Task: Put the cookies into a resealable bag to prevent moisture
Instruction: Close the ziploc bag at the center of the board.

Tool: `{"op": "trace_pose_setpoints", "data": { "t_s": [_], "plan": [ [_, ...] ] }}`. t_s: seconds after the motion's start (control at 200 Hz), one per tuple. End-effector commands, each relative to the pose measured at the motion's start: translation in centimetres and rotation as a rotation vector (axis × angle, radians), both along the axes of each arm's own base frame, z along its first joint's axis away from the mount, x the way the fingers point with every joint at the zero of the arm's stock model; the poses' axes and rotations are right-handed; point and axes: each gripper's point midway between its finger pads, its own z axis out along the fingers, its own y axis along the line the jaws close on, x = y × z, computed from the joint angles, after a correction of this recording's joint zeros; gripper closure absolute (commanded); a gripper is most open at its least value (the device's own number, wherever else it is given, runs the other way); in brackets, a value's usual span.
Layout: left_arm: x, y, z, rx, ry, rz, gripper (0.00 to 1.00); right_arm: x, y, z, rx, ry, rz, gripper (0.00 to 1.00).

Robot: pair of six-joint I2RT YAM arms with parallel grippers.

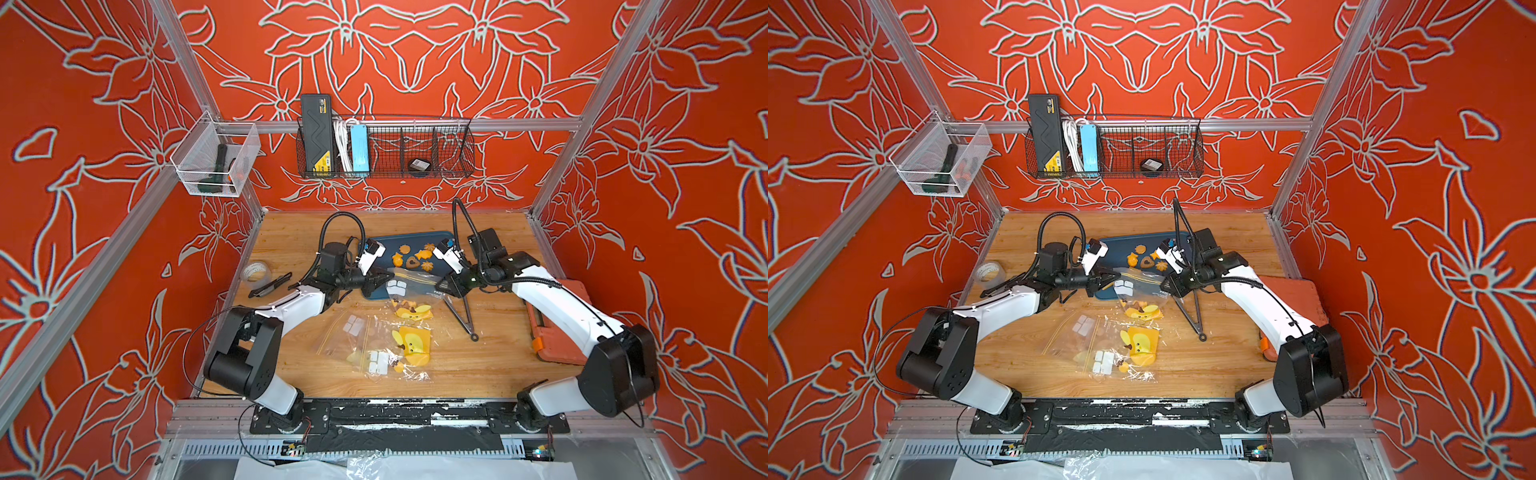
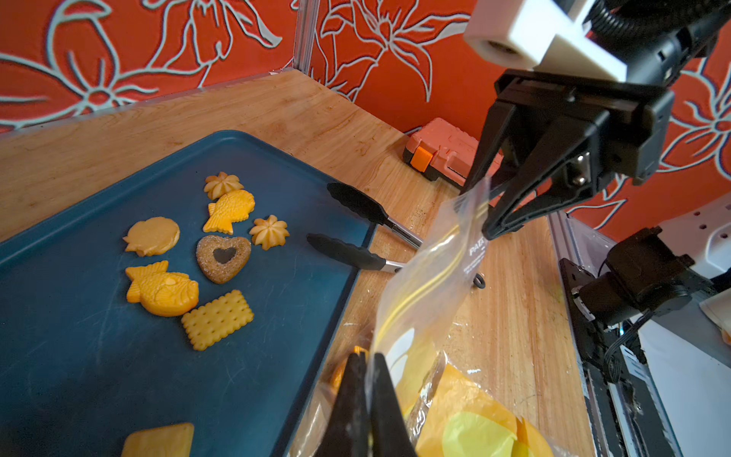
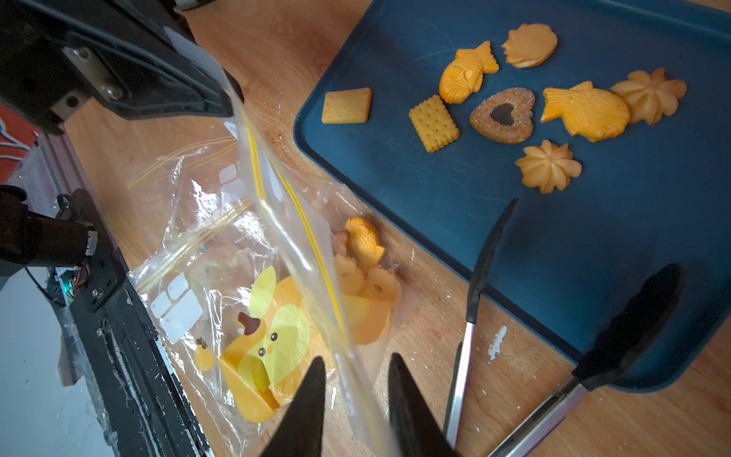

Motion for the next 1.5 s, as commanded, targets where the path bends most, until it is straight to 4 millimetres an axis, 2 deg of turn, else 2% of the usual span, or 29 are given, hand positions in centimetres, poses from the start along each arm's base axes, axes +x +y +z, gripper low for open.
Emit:
{"op": "trace_pose_setpoints", "data": {
  "t_s": [0.0, 0.025, 0.155, 0.27, 0.31, 0.345, 0.395, 0.505, 0.56, 0.621, 0.661, 0.716, 0.771, 0.786, 0.831, 0.886, 0.916, 0.981, 1.061, 1.116, 1.156, 1.191, 1.231, 1.326, 1.361, 1.381, 1.406, 1.436, 1.496],
  "plan": [
    [0.2, -0.1, 0.9, -0.011, -0.032, -0.02, 1.0, 0.3, 0.5, 0.5, 0.007, -0.018, 0.025, 0.9],
    [0.2, -0.1, 0.9, -0.011, -0.032, -0.02, 1.0, 0.4, 0.6, 0.5, 0.006, -0.018, 0.025, 1.0],
    [0.2, -0.1, 1.0, -0.011, -0.034, -0.02, 1.0, 0.5, 0.8, 0.2, -0.004, -0.016, 0.036, 1.0],
    [0.2, -0.1, 1.0, -0.011, -0.033, -0.019, 1.0, 0.5, 1.0, 0.3, -0.001, -0.026, 0.049, 0.73],
    [0.2, -0.1, 0.9, -0.011, -0.031, -0.019, 1.0, 0.5, 1.0, 0.3, 0.0, -0.029, 0.05, 0.71],
    [0.2, -0.1, 0.9, -0.011, -0.031, -0.019, 1.0, 0.6, 1.0, 0.4, 0.0, -0.031, 0.051, 0.76],
    [0.2, -0.1, 0.9, -0.012, -0.03, -0.019, 1.0, 0.6, 1.1, 0.4, 0.003, -0.034, 0.053, 1.0],
    [0.2, -0.1, 0.9, -0.012, -0.03, -0.019, 1.0, 0.5, 1.3, 0.5, 0.011, -0.029, 0.062, 1.0],
    [0.2, -0.1, 0.9, -0.012, -0.03, -0.019, 1.0, 0.6, 1.3, 0.5, 0.009, -0.04, 0.061, 0.7],
    [0.2, -0.1, 0.9, -0.012, -0.03, -0.019, 1.0, 0.7, 1.3, 0.6, 0.008, -0.046, 0.057, 0.66],
    [0.2, -0.1, 0.9, -0.012, -0.029, -0.019, 1.0, 0.7, 1.3, 0.6, 0.006, -0.048, 0.058, 0.72],
    [0.2, -0.1, 1.0, -0.013, -0.03, -0.019, 1.0, 0.6, 1.4, 0.4, 0.005, -0.042, 0.07, 0.99],
    [0.2, -0.1, 0.9, -0.012, -0.028, -0.018, 1.0, 0.6, 1.5, 0.5, 0.006, -0.042, 0.075, 1.0],
    [0.2, -0.1, 0.9, -0.012, -0.028, -0.018, 1.0, 0.6, 1.5, 0.4, 0.006, -0.041, 0.076, 0.95],
    [0.2, -0.1, 0.9, -0.012, -0.028, -0.019, 1.0, 0.6, 1.6, 0.4, 0.005, -0.048, 0.079, 0.67],
    [0.2, -0.1, 0.9, -0.012, -0.029, -0.019, 1.0, 0.7, 1.7, 0.4, 0.002, -0.056, 0.076, 0.6],
    [0.2, -0.1, 1.0, -0.012, -0.03, -0.019, 1.0, 0.7, 1.7, 0.5, 0.001, -0.057, 0.077, 0.64],
    [0.2, -0.1, 0.9, -0.01, -0.03, -0.018, 1.0, 0.6, 1.9, 0.4, -0.001, -0.05, 0.085, 1.0],
    [0.2, -0.1, 1.0, -0.011, -0.032, -0.018, 1.0, 0.6, 2.0, 0.4, -0.004, -0.051, 0.091, 1.0],
    [0.2, -0.1, 1.0, -0.011, -0.031, -0.018, 1.0, 0.7, 2.0, 0.3, -0.009, -0.058, 0.091, 0.73],
    [0.2, -0.1, 1.0, -0.011, -0.033, -0.018, 1.0, 0.8, 2.0, 0.3, -0.01, -0.061, 0.092, 0.68],
    [0.2, -0.1, 1.0, -0.011, -0.034, -0.019, 1.0, 0.7, 2.1, 0.3, -0.011, -0.06, 0.098, 0.75],
    [0.2, -0.1, 1.1, -0.011, -0.035, -0.019, 1.0, 0.7, 2.1, 0.3, -0.014, -0.055, 0.101, 1.0],
    [0.1, -0.1, 1.1, -0.009, -0.037, -0.019, 1.0, 0.6, 2.2, 0.3, -0.024, -0.051, 0.118, 1.0],
    [0.1, -0.1, 1.1, -0.009, -0.037, -0.018, 1.0, 0.7, 2.2, 0.3, -0.031, -0.057, 0.12, 0.82],
    [0.2, -0.1, 1.0, -0.008, -0.036, -0.018, 1.0, 0.7, 2.2, 0.2, -0.035, -0.059, 0.12, 0.79],
    [0.1, -0.1, 1.0, -0.008, -0.035, -0.018, 1.0, 0.7, 2.2, 0.2, -0.037, -0.061, 0.123, 0.82],
    [0.1, -0.1, 1.1, -0.009, -0.036, -0.018, 1.0, 0.7, 2.2, 0.3, -0.039, -0.061, 0.126, 1.0],
    [0.1, -0.1, 1.0, -0.009, -0.035, -0.019, 1.0, 0.5, 2.2, 0.1, -0.045, -0.051, 0.136, 1.0]
  ]
}}
